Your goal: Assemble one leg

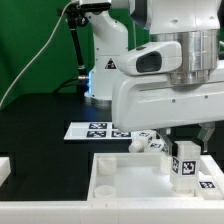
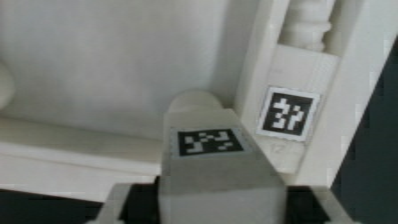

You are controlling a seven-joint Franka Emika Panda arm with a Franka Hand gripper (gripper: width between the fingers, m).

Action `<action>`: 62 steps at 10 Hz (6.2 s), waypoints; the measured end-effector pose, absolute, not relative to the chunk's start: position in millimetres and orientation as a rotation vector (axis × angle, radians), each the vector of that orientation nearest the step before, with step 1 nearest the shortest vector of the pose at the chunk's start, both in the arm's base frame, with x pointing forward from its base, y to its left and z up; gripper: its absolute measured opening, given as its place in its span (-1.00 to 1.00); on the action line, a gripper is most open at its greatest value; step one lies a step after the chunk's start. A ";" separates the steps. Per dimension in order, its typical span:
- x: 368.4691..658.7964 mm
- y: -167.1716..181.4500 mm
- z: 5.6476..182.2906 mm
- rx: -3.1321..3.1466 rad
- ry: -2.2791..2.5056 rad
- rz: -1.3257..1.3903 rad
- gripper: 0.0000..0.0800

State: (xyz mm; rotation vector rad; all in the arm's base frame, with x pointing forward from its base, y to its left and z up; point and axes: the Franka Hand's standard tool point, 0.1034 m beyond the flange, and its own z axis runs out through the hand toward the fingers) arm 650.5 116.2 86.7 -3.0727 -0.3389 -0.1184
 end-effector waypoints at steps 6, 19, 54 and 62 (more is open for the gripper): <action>651.1 114.0 86.2 -2.998 0.371 -0.126 -0.29; 650.3 115.3 85.8 -2.645 1.315 -0.109 0.56; 655.7 103.6 83.3 -2.644 1.321 -0.283 -0.28; 651.1 111.5 80.2 -3.031 0.435 -0.237 0.62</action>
Offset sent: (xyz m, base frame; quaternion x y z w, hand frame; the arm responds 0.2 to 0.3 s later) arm -0.0077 0.0012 -0.0001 0.0447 0.0027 0.2157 0.9754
